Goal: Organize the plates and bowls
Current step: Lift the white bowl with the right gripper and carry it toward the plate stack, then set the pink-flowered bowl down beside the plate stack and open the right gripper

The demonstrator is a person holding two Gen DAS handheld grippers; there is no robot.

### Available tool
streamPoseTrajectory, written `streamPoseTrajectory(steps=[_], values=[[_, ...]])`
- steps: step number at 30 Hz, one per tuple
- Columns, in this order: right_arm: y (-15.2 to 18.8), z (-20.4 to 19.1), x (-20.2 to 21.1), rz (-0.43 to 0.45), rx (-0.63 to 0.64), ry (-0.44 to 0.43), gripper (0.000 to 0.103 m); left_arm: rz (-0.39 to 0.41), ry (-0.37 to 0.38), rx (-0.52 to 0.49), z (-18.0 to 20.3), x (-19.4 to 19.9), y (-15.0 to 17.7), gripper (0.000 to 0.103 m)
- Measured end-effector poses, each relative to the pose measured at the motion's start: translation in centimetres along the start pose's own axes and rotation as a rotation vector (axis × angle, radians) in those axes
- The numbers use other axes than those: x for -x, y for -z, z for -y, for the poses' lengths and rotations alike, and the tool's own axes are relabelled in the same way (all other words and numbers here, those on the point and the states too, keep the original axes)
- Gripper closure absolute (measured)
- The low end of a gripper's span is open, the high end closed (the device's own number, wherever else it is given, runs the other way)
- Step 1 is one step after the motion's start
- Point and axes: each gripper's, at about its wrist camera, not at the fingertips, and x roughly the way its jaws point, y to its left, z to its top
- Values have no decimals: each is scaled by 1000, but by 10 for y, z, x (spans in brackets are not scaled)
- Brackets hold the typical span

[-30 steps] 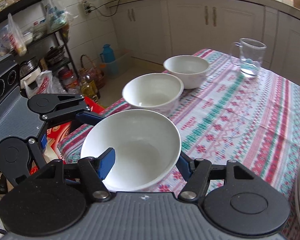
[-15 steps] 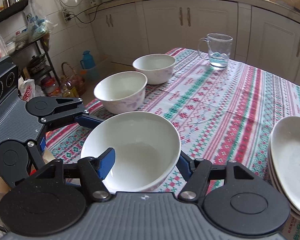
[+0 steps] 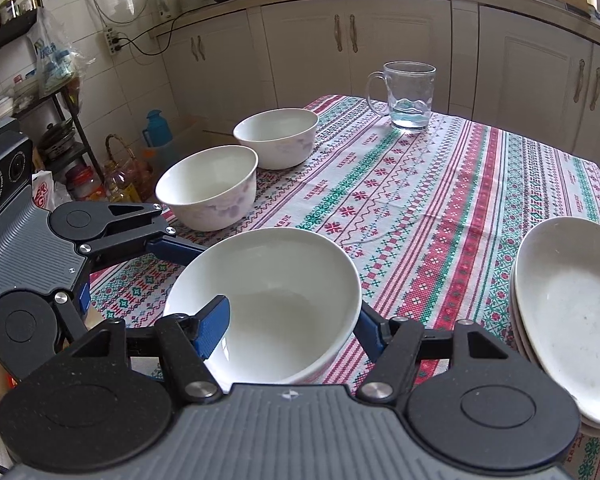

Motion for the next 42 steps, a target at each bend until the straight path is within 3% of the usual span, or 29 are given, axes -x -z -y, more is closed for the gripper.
streamPoseTrajectory(steps=[15,23,30,34,36,40,42], values=[[3,13,-5,5,-43,8,28,-10,5,-4,0,-12,-3,10],[4,10,-3,41,-49,-30,2,-11,26,-15,0,-10,-3,3],[-1,8,7,68,-30,-14,0,-7,-55,-45,3,6,2,1],[-2,9,12,85,-29,-11,0,49,-134,-131,9,24,12,1],[-3,9,14,91,-23,-11,0,39,-143,-156,8,30,16,1],[-5,4,17,101,-2,-18,0,-23,-115,-82,-7,39,20,1],[-7,0,18,102,12,-22,0,-31,-146,-15,-16,45,22,1]])
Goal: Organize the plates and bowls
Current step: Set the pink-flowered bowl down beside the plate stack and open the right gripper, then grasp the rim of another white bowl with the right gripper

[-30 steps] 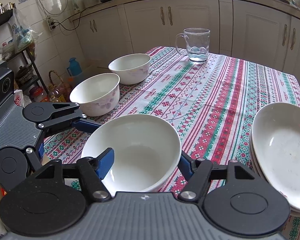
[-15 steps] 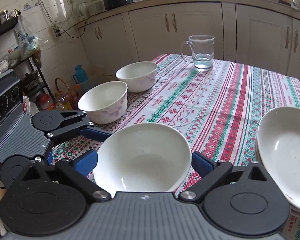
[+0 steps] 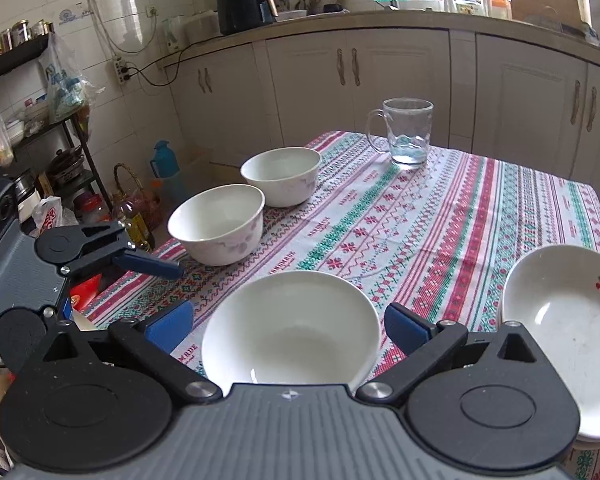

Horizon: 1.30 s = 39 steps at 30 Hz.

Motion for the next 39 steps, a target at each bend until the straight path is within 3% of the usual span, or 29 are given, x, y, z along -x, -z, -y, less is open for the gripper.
streamPoseTrajectory(steps=[4,12,19,39], values=[[-5,-9,1,-7,44,-3,0,47,-45,106,-17,12,8,1],[-21,-29,-3,-19,127,-10,0,107,-201,174,-36,25,22,1],[-37,-48,-22,-54,192,-16,0,125,-262,175,-55,27,30,1],[-86,-60,-106,-159,246,-36,0,134,-226,176,-96,-5,27,1]])
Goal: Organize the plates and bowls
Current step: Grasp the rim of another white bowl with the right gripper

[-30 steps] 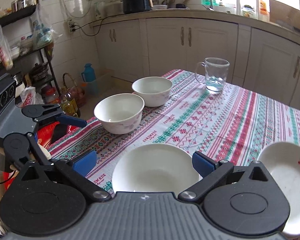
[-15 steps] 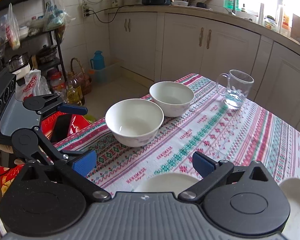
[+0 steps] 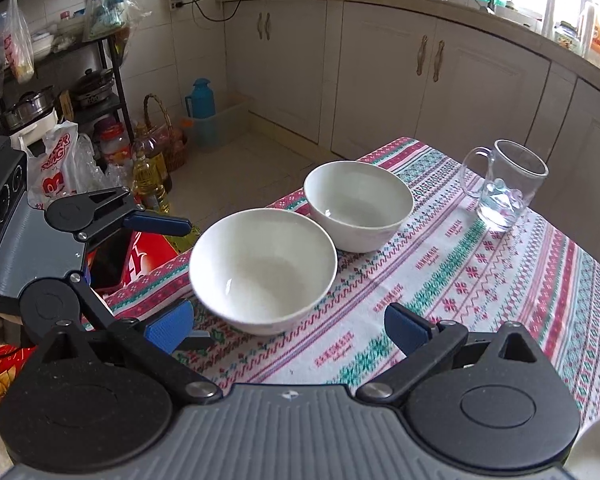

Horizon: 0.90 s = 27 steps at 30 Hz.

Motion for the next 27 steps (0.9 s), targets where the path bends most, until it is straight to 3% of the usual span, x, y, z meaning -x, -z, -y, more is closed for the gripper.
streamPoseTrajectory(steps=[7,27], values=[[-17,9,-25,-32,1,-20,2,6,35,0,-3,-12,-3,3],[-31,22,-66,-104,-14,-78,31,12,76,-13,-6,-17,-8,8]])
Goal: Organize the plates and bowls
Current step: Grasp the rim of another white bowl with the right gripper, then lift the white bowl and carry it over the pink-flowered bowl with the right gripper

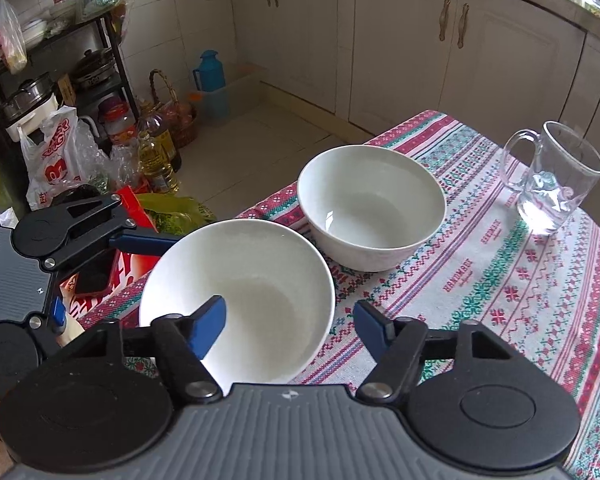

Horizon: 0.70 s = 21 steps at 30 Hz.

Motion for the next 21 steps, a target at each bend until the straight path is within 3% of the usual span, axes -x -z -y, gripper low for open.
streamPoseTrajectory(steps=[10,21], values=[[-5,2,-5,-4,-9,-43,38,-2,5,-2,0,0,-1,8],[-5,3,-6,-11,-19,-49,38,-14,10,-12,-1,-1,-3,8]])
